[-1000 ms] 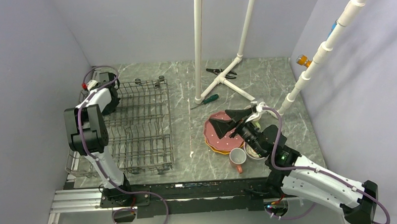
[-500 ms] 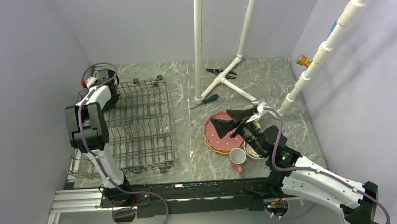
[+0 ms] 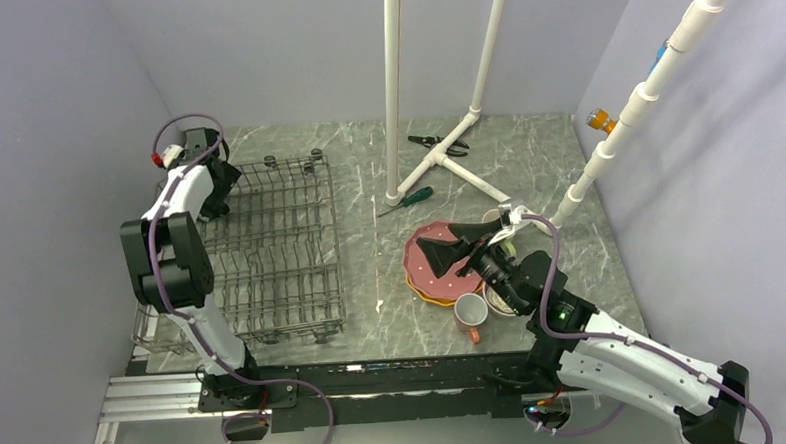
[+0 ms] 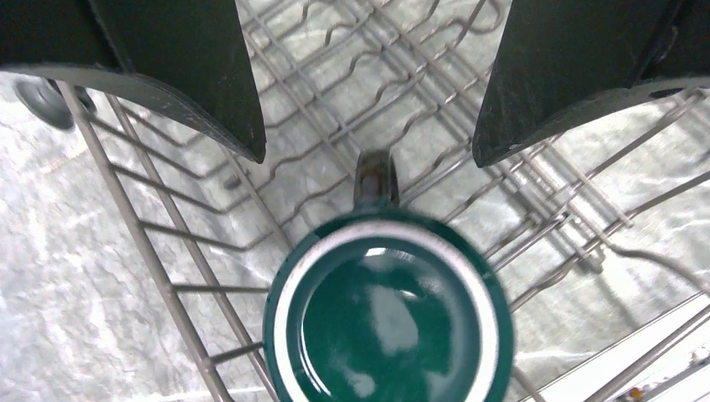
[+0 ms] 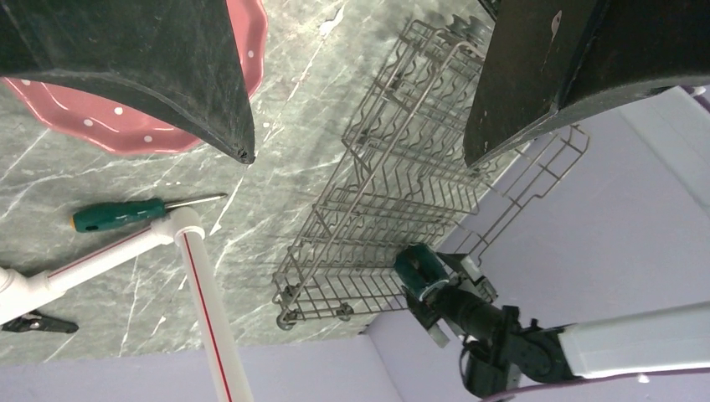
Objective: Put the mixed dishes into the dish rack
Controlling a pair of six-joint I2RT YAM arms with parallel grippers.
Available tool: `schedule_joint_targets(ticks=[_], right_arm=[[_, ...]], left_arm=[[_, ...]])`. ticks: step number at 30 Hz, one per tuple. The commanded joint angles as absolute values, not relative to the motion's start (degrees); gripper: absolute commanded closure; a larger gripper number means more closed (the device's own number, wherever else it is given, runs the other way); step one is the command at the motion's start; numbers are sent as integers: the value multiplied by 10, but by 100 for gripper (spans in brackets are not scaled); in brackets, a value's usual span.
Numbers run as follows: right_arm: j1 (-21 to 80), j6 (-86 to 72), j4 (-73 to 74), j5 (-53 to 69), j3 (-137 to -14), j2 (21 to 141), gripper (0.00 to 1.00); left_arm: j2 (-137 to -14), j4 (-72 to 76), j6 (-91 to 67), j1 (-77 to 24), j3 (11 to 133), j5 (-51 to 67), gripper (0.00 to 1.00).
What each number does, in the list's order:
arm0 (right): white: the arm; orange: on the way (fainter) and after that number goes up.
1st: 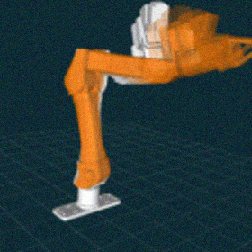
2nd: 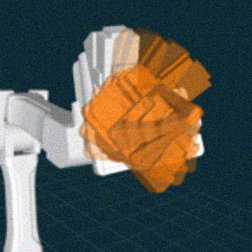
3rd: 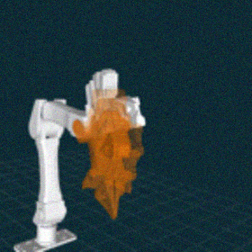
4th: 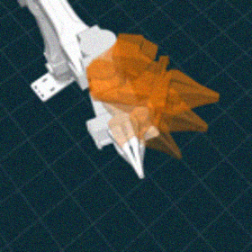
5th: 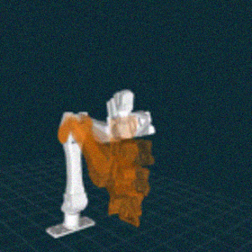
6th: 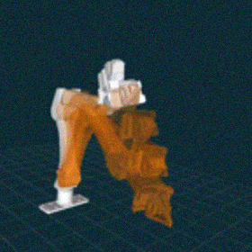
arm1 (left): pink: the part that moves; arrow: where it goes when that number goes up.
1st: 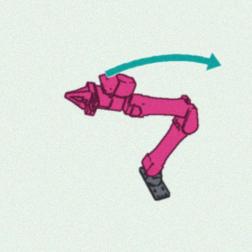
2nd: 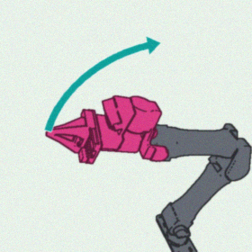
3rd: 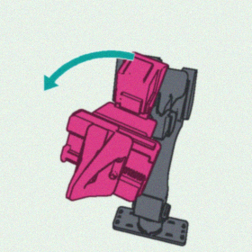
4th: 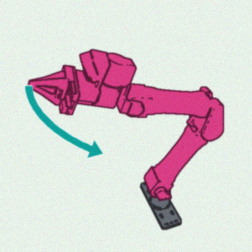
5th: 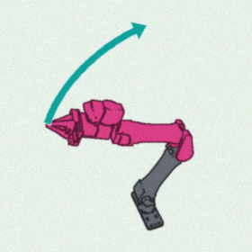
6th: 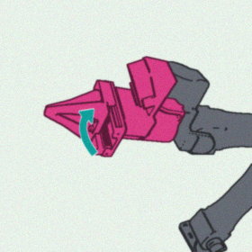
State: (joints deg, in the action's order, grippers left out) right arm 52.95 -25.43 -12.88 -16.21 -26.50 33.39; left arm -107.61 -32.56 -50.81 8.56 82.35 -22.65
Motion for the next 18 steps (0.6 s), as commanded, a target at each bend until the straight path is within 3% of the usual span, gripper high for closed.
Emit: schedule_joint_targets(ticks=[1,6,13,18], right_arm=[[528,-278,-119,-159,-284,352,5],[528,-327,-87,-198,-306,423,5],[528,-387,28,-176,-420,611,1],[530,-390,185,-136,-561,753,1]], left_arm=[[-972,-361,-531,88,813,-203,1],[-861,-321,-500,88,770,-146,1],[-730,-218,-370,67,697,-64,1],[-659,-64,-292,-9,635,120,1]])
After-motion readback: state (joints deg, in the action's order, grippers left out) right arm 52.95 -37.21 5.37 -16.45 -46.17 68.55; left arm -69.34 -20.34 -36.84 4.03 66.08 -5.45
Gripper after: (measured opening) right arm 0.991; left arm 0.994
